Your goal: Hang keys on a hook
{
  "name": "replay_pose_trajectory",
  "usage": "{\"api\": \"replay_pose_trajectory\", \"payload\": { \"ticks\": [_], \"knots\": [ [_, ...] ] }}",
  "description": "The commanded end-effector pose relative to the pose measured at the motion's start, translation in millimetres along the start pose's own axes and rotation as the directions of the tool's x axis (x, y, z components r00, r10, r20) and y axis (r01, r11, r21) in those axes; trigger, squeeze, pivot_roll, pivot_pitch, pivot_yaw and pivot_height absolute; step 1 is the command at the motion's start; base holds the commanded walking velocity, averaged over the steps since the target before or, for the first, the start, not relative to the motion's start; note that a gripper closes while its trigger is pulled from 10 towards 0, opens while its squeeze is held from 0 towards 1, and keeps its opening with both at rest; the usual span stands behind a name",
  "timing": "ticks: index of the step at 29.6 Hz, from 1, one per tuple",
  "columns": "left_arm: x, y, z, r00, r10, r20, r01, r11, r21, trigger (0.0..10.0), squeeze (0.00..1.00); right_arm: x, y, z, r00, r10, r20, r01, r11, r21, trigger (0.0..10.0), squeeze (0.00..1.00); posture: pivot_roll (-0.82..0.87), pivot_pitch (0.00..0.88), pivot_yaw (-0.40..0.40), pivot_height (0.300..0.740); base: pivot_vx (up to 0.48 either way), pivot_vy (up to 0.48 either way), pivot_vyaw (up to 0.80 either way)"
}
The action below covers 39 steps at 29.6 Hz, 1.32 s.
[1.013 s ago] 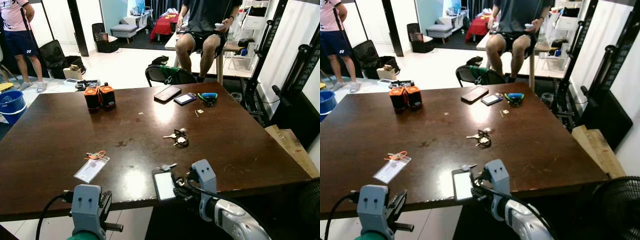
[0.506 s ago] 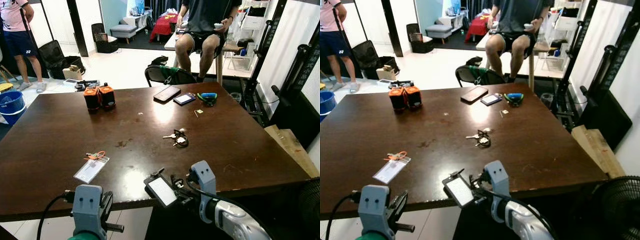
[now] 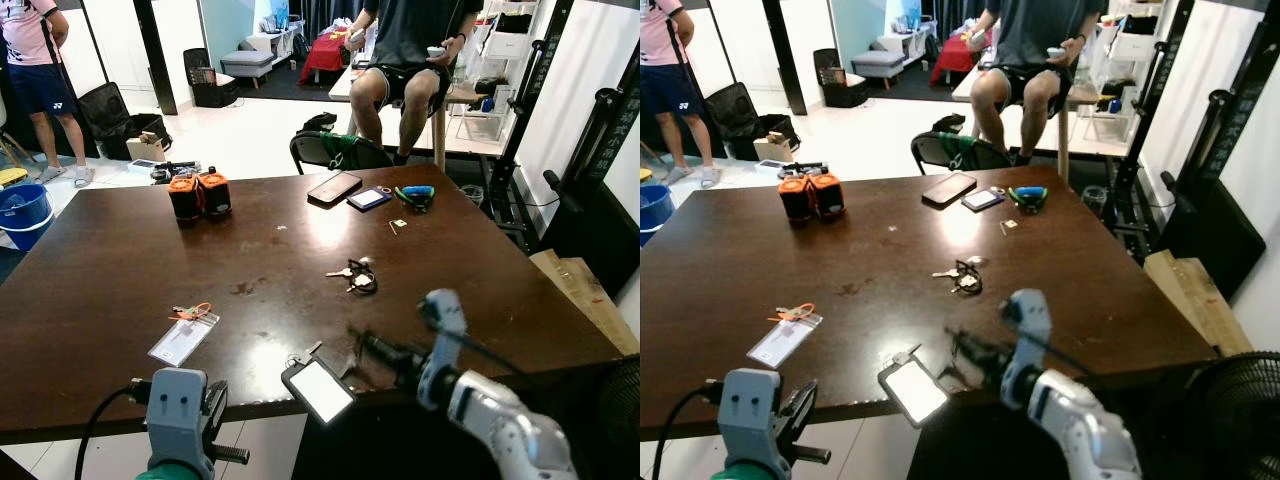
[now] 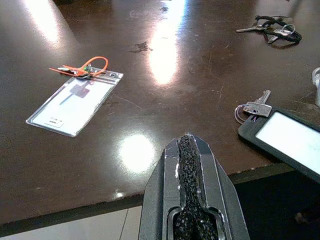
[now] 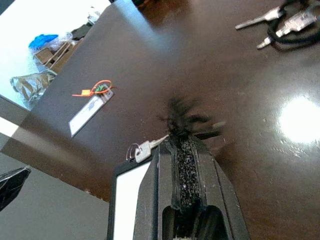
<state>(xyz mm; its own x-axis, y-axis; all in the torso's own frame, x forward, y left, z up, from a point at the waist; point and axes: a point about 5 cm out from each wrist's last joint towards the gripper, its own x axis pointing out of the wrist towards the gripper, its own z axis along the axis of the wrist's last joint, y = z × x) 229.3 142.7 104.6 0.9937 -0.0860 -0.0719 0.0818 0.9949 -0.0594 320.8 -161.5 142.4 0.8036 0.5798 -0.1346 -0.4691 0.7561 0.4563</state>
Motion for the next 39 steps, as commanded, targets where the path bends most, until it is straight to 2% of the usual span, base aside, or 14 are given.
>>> {"api": "replay_pose_trajectory", "payload": {
  "ticks": [1, 4, 12, 14, 17, 20, 21, 22, 27, 32, 33, 35, 37, 39],
  "knots": [
    [-0.8, 0.6, -1, 1.0, -0.001, -0.005, 0.001, 1.0, 0.0, 10.0, 0.0, -0.6, -2.3, 4, 1.0, -0.004, 0.027, 0.002, 0.999, 0.049, 0.0, 0.0, -0.13, 0.0, 0.14, 0.74, 0.0, 0.0, 0.0],
    [-0.9, 0.5, -1, 1.0, -0.003, -0.004, 0.003, 1.0, -0.002, 10.0, 0.0, -2.4, -6.3, 20, 0.993, -0.013, 0.115, 0.0, 0.993, 0.12, 0.0, 0.0, -0.13, 0.0, 0.14, 0.74, 0.0, 0.0, 0.0],
    [-1.7, 1.7, -1, 1.0, 0.003, -0.002, -0.003, 1.0, 0.0, 10.0, 0.0, -0.7, -1.9, 41, 0.978, 0.003, 0.209, -0.042, 0.982, 0.182, 0.0, 0.0, -0.13, 0.001, 0.14, 0.74, 0.0, 0.0, 0.0],
    [-2.0, 2.8, 0, 1.0, 0.01, 0.001, -0.01, 1.0, 0.002, 10.0, 0.0, 2.5, 9.4, 52, 0.97, 0.047, 0.239, -0.087, 0.983, 0.159, 0.0, 0.0, -0.12, 0.003, 0.137, 0.74, 0.0, 0.0, 0.0],
    [-0.8, 8.9, 2, 0.998, 0.057, -0.003, -0.057, 0.998, -0.003, 10.0, 0.0, 10.1, 19.7, 57, 0.976, 0.007, 0.219, -0.006, 1.0, -0.004, 0.0, 0.0, -0.12, 0.007, 0.136, 0.74, 0.0, 0.0, 0.0],
    [-0.1, 11.2, 3, 0.997, 0.076, -0.006, -0.076, 0.997, -0.007, 10.0, 0.0, 12.4, 22.0, 59, 0.975, -0.013, 0.223, 0.023, 0.999, -0.04, 0.0, 0.0, -0.12, 0.007, 0.136, 0.74, 0.0, 0.0, 0.0],
    [2.2, 15.1, 5, 0.994, 0.11, 0.001, -0.11, 0.994, -0.013, 10.0, 0.0, 16.7, 26.0, 63, 0.966, -0.042, 0.256, 0.055, 0.997, -0.046, 8.6, 0.0, -0.12, 0.005, 0.135, 0.74, 0.0, 0.0, 0.0],
    [5.3, 19.4, 10, 0.989, 0.146, 0.014, -0.146, 0.989, -0.018, 10.0, 0.0, 20.9, 32.3, 70, 0.95, -0.06, 0.308, 0.075, 0.997, -0.037, 10.0, 0.0, -0.12, 0.005, 0.135, 0.74, 0.0, 0.0, 0.0],
    [11.1, 27.1, 22, 0.982, 0.185, 0.035, -0.184, 0.983, -0.013, 10.0, 0.0, 30.1, 49.7, 81, 0.921, -0.06, 0.385, 0.069, 0.998, -0.01, 10.0, 0.0, -0.12, 0.0, 0.13, 0.74, 0.0, 0.0, 0.0],
    [12.7, 28.1, 27, 0.983, 0.177, 0.055, -0.178, 0.984, 0.01, 10.0, 0.0, 33.0, 52.7, 78, 0.922, -0.068, 0.381, 0.091, 0.995, -0.043, 10.0, 0.0, -0.12, 0.0, 0.13, 0.74, 0.0, 0.0, 0.0],
    [14.9, 28.8, 33, 0.982, 0.172, 0.083, -0.174, 0.984, 0.024, 10.0, 0.0, 35.6, 53.5, 69, 0.928, -0.084, 0.364, 0.13, 0.986, -0.103, 10.0, 0.0, -0.12, 0.0, 0.132, 0.74, 0.0, 0.0, 0.0],
    [16.9, 29.5, 40, 0.977, 0.174, 0.126, -0.181, 0.983, 0.039, 10.0, 0.0, 37.7, 53.6, 59, 0.93, -0.104, 0.351, 0.162, 0.977, -0.14, 10.0, 0.0, -0.12, 0.0, 0.125, 0.74, 0.0, 0.0, 0.0],
    [19.6, 29.4, 47, 0.966, 0.188, 0.178, -0.199, 0.979, 0.045, 10.0, 0.0, 40.2, 50.5, 44, 0.924, -0.163, 0.346, 0.229, 0.96, -0.16, 10.0, 0.0, -0.12, 0.004, 0.105, 0.74, 0.0, 0.0, 0.0],
    [20.8, 29.5, 44, 0.963, 0.204, 0.177, -0.216, 0.975, 0.05, 10.0, 0.0, 40.8, 46.4, 37, 0.92, -0.197, 0.338, 0.265, 0.95, -0.168, 10.0, 0.0, -0.12, 0.008, 0.091, 0.74, 0.0, 0.0, 0.0]
  ]
}}
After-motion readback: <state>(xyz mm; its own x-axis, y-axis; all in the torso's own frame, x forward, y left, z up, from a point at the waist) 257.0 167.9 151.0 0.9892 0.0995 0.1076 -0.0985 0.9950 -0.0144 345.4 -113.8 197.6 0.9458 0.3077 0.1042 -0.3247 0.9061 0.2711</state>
